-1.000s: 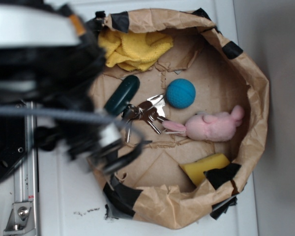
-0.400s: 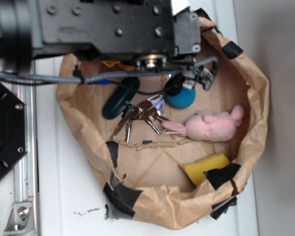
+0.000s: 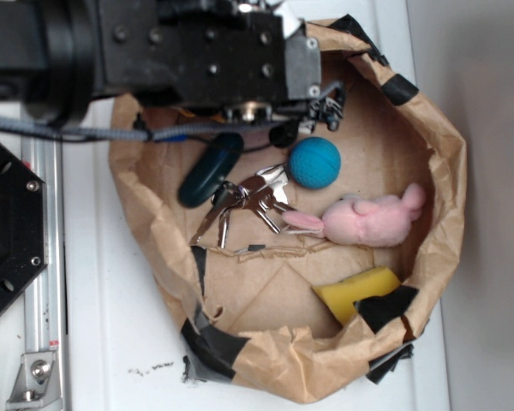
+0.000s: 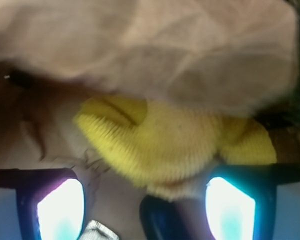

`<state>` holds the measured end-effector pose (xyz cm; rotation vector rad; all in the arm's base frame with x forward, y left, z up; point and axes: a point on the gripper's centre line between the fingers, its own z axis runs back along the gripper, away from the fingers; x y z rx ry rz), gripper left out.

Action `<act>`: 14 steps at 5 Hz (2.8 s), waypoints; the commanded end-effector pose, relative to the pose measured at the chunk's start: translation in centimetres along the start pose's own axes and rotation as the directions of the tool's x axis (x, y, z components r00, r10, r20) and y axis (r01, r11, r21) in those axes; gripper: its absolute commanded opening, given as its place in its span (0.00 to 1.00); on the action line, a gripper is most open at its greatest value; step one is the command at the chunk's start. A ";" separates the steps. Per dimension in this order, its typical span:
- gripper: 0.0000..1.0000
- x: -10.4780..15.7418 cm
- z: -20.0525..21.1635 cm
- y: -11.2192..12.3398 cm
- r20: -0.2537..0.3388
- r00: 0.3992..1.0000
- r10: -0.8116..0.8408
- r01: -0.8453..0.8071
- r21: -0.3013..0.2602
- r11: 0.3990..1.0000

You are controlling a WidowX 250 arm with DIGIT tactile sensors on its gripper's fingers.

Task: Grab the yellow cloth.

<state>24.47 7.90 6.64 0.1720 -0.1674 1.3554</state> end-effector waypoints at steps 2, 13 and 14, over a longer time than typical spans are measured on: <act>1.00 1.9 -2.5 1.4 -0.023 0.993 0.112 -0.109 0.114 0.988; 0.00 -6.1 12.4 -0.7 0.298 0.168 -0.940 0.949 -0.306 0.073; 0.00 -4.8 11.2 -0.6 0.290 0.185 -0.939 0.952 -0.288 0.098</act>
